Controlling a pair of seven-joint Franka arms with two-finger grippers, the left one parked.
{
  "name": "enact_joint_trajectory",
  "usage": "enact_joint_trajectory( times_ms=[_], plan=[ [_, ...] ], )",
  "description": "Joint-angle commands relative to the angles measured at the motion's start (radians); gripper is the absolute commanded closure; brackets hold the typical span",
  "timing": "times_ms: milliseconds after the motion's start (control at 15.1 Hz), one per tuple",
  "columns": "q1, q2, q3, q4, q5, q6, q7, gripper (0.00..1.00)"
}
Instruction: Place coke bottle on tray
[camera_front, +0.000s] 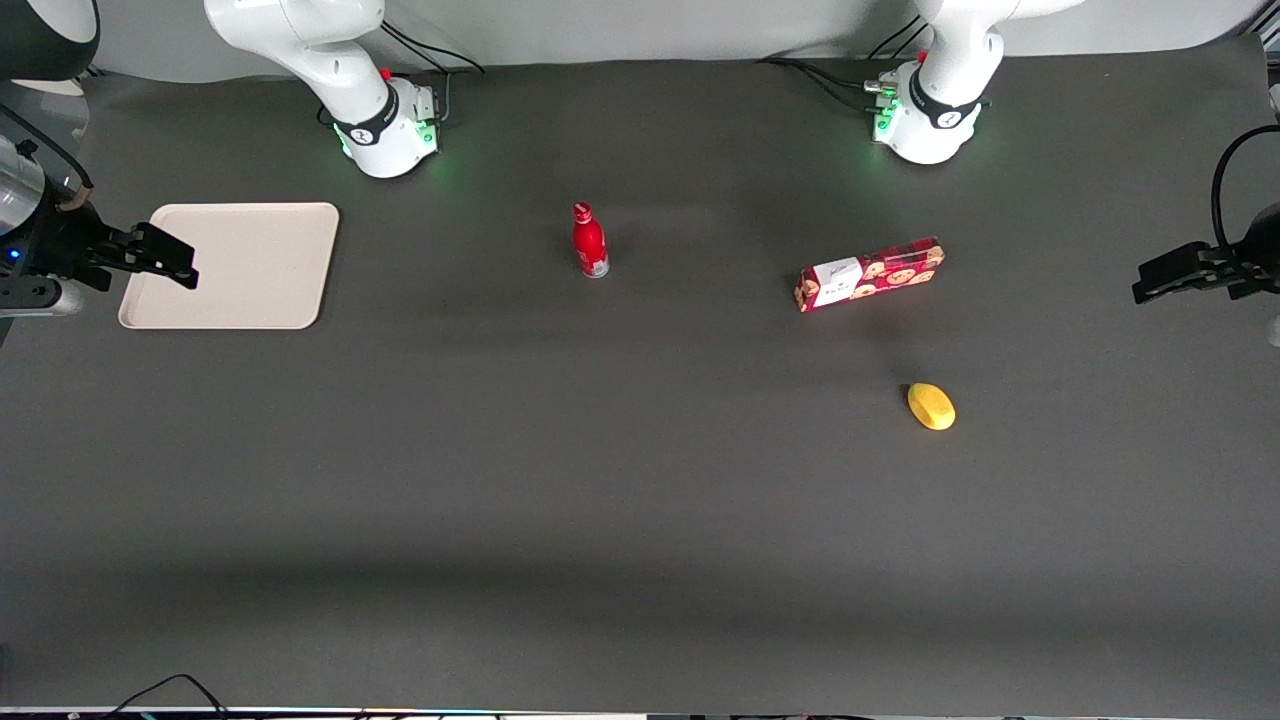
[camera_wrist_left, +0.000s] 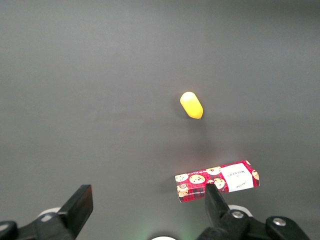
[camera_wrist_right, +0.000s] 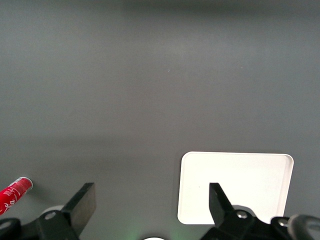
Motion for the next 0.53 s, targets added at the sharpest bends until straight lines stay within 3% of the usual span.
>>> enact_joint_trajectory(
  times_ms=[0, 464],
  plan=[
    [-0.018, 0.011, -0.005, 0.035, 0.028, -0.022, -0.009, 0.0],
    [-0.08, -0.001, 0.001, 0.041, 0.059, -0.051, -0.026, 0.0]
  ],
)
